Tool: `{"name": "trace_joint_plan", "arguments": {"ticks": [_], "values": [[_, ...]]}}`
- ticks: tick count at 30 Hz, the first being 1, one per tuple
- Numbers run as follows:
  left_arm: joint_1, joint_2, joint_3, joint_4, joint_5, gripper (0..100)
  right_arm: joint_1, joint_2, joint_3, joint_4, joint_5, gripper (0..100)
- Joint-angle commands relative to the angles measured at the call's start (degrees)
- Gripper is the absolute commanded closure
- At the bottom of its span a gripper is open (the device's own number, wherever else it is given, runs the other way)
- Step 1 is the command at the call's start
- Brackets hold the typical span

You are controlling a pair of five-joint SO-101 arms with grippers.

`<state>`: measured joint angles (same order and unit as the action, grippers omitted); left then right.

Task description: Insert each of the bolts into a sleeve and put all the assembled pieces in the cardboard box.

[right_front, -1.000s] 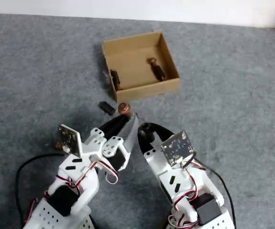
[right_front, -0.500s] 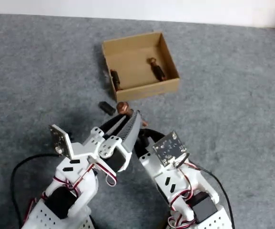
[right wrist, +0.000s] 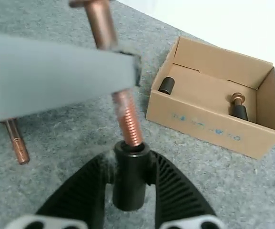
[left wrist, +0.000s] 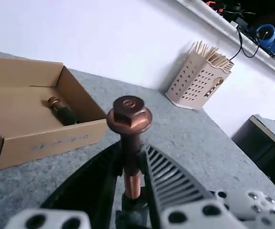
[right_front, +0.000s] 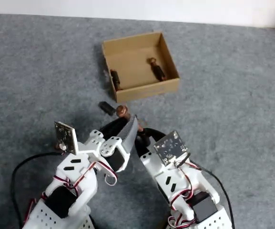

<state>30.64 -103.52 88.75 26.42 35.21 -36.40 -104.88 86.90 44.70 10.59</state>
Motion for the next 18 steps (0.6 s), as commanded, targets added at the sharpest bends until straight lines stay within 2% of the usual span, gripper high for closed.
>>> {"name": "trace_joint_plan", "arguments": {"ticks": [1, 6, 8, 15, 18], "values": [[0.75, -0.57, -0.75, 0.00, -0.26, 99, 0.75, -0.48, -0.75, -1.54, -0.09, 99.4], [0.84, -0.48, 1.01, 0.00, -0.44, 99, 0.66, -0.48, -0.84, -1.71, -0.09, 99.4], [1.27, -0.48, 1.45, 0.00, -2.90, 99, 0.48, -0.48, -0.84, -1.80, -0.09, 99.4], [10.24, -0.57, 2.86, 7.30, -5.10, 99, 0.31, -0.40, -0.84, -1.89, 0.00, 99.4], [10.95, -0.66, 2.51, 8.44, -5.10, 99, 0.31, -0.40, -0.84, -1.89, 0.00, 99.4]]}}
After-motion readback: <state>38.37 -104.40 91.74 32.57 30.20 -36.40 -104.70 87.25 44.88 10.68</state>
